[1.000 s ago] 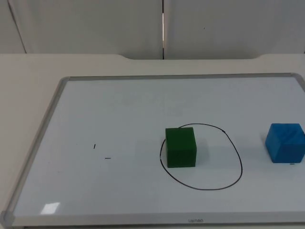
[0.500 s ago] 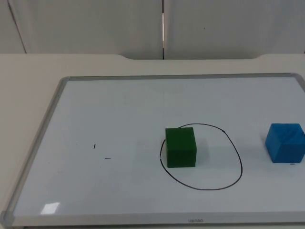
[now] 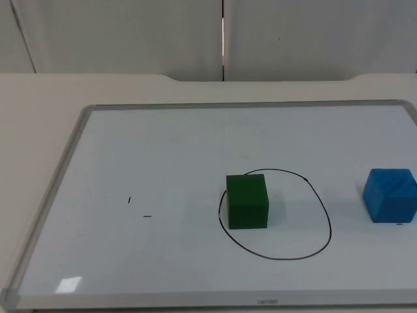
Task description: Push the two cubes into the marked area.
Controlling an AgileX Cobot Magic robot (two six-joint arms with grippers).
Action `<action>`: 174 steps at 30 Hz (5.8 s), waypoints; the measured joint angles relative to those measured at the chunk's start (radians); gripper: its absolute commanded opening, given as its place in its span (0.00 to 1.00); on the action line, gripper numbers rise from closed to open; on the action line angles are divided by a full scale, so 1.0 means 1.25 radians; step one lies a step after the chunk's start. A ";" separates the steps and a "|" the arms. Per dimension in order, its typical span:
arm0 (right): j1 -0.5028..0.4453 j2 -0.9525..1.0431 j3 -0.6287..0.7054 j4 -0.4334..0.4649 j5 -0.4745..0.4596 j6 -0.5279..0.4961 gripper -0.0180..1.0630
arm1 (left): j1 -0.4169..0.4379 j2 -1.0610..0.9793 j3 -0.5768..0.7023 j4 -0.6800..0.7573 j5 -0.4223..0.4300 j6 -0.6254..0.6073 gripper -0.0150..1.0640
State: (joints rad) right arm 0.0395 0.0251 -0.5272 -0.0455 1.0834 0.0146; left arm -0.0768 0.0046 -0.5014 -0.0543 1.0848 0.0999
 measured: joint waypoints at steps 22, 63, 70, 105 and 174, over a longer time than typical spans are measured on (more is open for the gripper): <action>0.000 0.791 -0.281 -0.039 -0.167 0.037 0.01 | 0.000 0.000 0.000 0.000 0.000 0.000 0.01; 0.085 1.486 -0.286 -0.043 -0.601 0.130 0.01 | 0.000 0.000 0.000 0.000 0.000 0.000 0.01; 0.085 1.489 -0.286 -0.028 -0.607 0.138 0.01 | 0.000 0.000 0.000 0.000 0.000 0.000 0.01; 0.174 1.489 -0.286 0.042 -0.653 0.162 0.01 | 0.000 0.000 0.000 0.000 0.000 0.000 0.01; 0.311 1.489 -0.286 0.081 -0.731 0.243 0.01 | 0.000 0.000 0.000 0.000 0.000 0.000 0.01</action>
State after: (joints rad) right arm 0.4282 1.8869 -0.8851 0.0562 0.1695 0.3188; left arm -0.0768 0.0046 -0.5014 -0.0543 1.0848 0.0999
